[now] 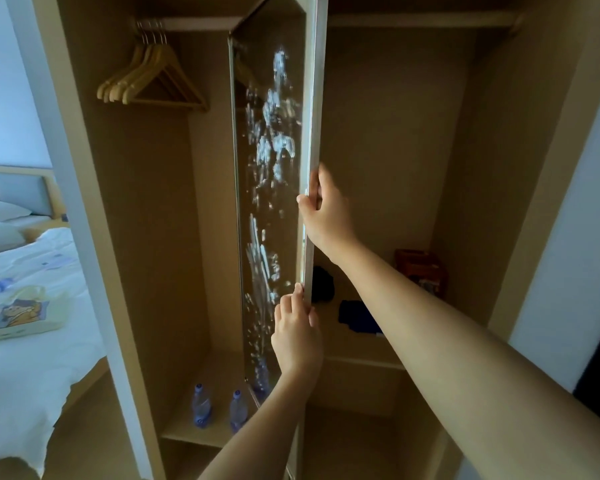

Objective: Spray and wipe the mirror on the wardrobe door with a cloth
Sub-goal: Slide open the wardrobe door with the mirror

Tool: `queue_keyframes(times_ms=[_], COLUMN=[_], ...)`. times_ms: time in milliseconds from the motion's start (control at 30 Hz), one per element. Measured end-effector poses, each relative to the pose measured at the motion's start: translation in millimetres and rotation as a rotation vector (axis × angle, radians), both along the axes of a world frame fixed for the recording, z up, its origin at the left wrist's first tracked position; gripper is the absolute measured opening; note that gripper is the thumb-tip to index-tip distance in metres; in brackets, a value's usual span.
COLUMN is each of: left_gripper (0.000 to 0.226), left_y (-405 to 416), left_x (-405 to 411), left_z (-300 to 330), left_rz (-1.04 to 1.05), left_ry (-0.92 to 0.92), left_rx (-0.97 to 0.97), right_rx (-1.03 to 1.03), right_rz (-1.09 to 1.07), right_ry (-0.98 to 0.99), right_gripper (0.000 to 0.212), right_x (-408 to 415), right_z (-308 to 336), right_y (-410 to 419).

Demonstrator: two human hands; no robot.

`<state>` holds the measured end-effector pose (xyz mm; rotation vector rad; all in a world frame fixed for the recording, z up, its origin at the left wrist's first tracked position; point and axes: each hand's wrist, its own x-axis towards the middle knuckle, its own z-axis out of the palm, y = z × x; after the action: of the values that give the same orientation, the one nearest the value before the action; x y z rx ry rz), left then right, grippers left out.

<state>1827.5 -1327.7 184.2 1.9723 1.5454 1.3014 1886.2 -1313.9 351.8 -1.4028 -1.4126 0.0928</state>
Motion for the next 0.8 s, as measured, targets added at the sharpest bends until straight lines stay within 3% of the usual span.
queue_keyframes(times_ms=[367, 800], left_gripper=[0.054, 0.054], left_y=[4, 3], left_x=[20, 72], left_z=[-5, -8], left_rz=[-0.051, 0.14], left_ry=[-0.035, -0.038], left_rx=[0.021, 0.02], right_rx=[0.038, 0.048], right_rz=[0.009, 0.214], right_ry=[0.057, 0.078], right_gripper=[0.058, 0.058], right_x=[16, 62], right_z=[-2, -2], right_y=[6, 13])
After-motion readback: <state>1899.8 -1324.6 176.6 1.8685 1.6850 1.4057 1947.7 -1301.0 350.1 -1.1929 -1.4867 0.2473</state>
